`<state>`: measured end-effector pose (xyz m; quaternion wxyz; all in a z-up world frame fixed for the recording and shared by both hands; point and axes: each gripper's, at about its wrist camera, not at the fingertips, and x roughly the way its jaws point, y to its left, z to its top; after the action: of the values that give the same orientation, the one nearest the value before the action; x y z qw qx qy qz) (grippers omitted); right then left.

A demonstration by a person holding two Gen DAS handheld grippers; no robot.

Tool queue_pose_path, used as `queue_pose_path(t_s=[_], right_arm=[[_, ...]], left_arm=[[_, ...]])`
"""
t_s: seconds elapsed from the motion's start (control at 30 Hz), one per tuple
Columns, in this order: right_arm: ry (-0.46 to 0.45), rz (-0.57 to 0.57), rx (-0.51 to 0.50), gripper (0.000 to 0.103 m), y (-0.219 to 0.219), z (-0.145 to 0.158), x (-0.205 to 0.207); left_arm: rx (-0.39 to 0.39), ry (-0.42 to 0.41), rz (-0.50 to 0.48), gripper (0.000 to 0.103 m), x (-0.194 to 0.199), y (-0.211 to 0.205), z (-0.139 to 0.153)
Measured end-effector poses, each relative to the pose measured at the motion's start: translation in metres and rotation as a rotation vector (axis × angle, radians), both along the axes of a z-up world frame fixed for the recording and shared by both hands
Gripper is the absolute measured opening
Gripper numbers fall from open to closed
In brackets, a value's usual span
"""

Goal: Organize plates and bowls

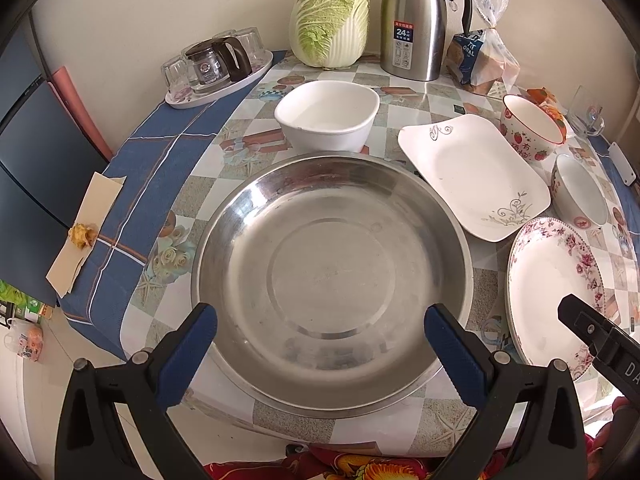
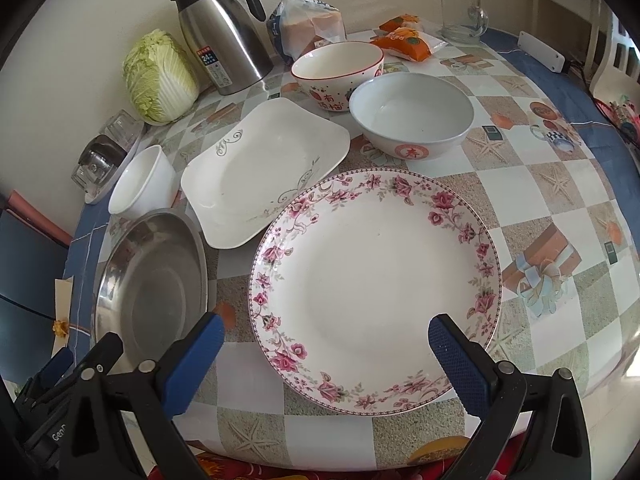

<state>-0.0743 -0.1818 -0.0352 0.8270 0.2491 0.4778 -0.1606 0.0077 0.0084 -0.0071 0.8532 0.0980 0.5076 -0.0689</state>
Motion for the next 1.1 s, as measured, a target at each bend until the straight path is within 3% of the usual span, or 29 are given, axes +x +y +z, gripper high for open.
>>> queue_pose_path(t_s=[1.1], right_arm=[[0.000, 0.020, -0.010, 0.103, 0.0007, 0.0004, 0.0051]], left_arm=[[-0.014, 0.010, 0.007, 0.103, 0.0003, 0.0030, -0.0013]])
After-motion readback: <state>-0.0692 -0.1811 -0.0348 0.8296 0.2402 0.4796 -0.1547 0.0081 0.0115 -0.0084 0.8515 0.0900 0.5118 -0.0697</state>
